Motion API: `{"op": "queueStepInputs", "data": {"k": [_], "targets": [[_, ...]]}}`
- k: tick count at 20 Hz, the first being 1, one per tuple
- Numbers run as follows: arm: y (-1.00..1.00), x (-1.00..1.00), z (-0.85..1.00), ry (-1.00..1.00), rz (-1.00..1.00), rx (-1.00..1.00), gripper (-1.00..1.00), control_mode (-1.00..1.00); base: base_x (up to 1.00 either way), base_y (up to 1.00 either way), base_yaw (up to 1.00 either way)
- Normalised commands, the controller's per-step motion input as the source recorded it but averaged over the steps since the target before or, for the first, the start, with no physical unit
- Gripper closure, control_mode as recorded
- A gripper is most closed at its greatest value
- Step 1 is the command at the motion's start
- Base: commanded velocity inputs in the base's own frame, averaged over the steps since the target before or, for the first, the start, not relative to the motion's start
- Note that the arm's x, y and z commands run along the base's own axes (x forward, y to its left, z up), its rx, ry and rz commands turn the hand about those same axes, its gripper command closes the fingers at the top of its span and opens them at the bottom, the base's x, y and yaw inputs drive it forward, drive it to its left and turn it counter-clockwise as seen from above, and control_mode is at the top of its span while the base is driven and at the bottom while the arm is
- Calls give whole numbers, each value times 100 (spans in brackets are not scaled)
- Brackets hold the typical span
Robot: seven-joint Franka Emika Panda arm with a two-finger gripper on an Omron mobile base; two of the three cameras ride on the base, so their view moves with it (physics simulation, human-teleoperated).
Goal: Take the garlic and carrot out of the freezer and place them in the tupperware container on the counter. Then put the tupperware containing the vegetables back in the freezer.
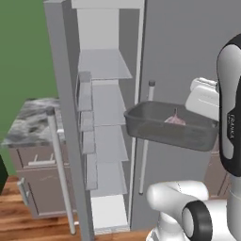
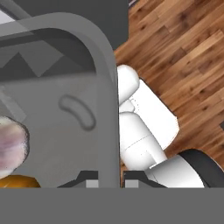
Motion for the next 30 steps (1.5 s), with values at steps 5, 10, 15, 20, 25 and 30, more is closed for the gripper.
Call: {"op": "queueStepInputs", "data": {"k": [5,10,15,20,25,30], "targets": [[0,0,0,0,0,0,100,100,45,-7,15],[0,0,0,0,0,0,100,100,8,14,14],[0,0,0,0,0,0,100,100,0,36,9],[0,0,0,0,0,0,100,100,0,45,1],[0,0,0,0,0,0,100,100,0,27,-2],[0,-3,22,-14,-7,2,100,-100,0,8,-3]]}}
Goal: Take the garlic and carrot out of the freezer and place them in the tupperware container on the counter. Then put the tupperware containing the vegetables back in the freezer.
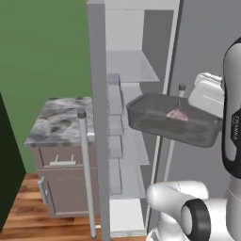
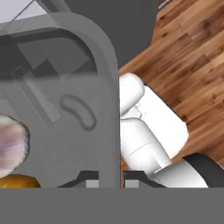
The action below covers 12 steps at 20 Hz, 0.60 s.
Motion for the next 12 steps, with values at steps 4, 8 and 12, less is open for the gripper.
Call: {"op": "queueStepInputs", "data": {"k": [4,8,12], "targets": [[0,-8,50,-34,-20,3,100,-100,0,0,0],[0,10,34,-28,-27,2,100,-100,0,0,0],[1,48,7,-17,-28,3,100,-100,0,0,0]]}}
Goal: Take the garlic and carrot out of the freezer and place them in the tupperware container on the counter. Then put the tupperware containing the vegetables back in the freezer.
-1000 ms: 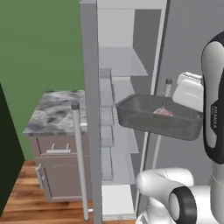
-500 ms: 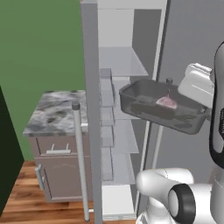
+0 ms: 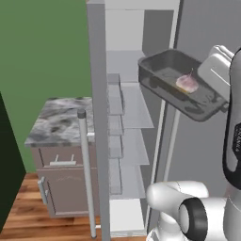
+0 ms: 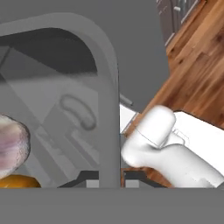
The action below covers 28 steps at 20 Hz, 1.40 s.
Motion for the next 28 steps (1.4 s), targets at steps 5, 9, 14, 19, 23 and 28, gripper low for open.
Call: {"op": "queueStepInputs", "data": {"k": [5,9,14,19,23,28], "targets": [[3,69,0,-10,-20,9,100,-100,0,0,0],[23,61,0,-10,-10,11,100,-100,0,0,0],[41,58,-2,-6,-7,10,100,-100,0,0,0],[23,65,0,-1,-9,10,100,-100,0,0,0],[16,66,-3,0,-10,10,100,-100,0,0,0],[25,60,-4,0,-7,8,100,-100,0,0,0]]}}
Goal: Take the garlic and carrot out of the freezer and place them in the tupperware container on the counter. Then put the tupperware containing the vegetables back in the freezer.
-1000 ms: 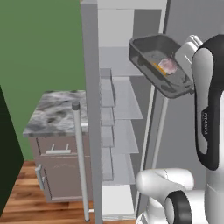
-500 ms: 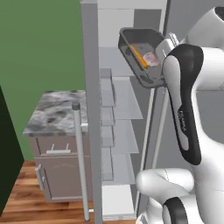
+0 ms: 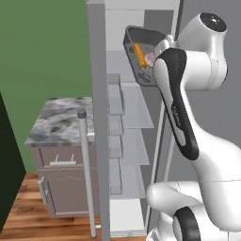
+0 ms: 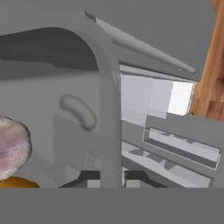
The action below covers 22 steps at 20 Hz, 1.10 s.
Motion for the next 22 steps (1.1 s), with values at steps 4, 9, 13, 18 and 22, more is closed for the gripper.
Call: {"op": "queueStepInputs", "data": {"k": [4,9,13,18,22], "targets": [[13,76,-6,0,-6,5,100,-100,0,0,0],[2,90,-6,0,-5,3,100,-100,0,0,0],[0,75,-18,0,-1,0,100,-100,0,0,0],[0,73,-20,0,0,0,100,-100,0,0,0],[0,67,-16,0,0,0,100,-100,0,0,0]]}}
